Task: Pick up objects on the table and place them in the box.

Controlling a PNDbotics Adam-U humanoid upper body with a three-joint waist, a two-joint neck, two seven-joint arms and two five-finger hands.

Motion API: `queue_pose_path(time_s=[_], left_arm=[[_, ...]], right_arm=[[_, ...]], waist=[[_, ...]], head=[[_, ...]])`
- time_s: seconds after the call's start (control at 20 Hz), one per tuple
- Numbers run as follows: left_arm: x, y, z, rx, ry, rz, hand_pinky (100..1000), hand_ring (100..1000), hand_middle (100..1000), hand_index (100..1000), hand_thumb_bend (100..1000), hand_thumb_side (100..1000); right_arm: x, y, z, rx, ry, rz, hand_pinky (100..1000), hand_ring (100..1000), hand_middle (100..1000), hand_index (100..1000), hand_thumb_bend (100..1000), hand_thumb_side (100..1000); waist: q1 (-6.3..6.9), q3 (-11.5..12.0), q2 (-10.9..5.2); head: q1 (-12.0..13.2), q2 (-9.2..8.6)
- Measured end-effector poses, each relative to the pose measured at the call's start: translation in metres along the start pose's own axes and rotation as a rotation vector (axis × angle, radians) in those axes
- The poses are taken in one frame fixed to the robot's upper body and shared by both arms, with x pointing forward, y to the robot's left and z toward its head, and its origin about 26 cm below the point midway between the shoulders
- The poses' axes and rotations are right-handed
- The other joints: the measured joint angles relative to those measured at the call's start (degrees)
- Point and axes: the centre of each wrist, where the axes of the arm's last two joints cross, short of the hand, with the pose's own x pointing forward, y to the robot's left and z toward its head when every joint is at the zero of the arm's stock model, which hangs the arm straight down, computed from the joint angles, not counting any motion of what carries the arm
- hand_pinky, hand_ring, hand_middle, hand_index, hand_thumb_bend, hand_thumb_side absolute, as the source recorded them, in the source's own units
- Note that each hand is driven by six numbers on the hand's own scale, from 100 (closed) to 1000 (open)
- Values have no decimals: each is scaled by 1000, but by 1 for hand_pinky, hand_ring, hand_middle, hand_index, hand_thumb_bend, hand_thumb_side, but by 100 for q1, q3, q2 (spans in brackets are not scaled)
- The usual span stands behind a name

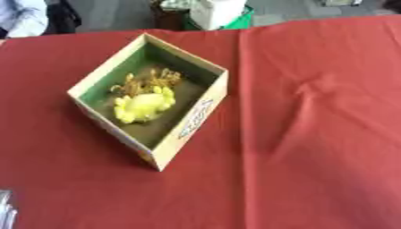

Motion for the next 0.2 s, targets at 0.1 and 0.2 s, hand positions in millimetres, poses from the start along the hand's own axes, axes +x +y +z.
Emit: queue_pose_path(time_s=[0.1,0.2], left_arm=[[0,2,-1,12,-7,-1,743,616,691,813,100,904],[0,3,-1,17,-15,-2,742,615,693,818,100,908]], right_arm=[[-2,2,8,-15,-13,-16,669,839,799,904,100,1000],[-4,5,17,-16,-15,-26,658,805,798,896,100,1000]], waist=[[16,-40,0],[21,-66,-2]], head=[[31,19],[49,67]])
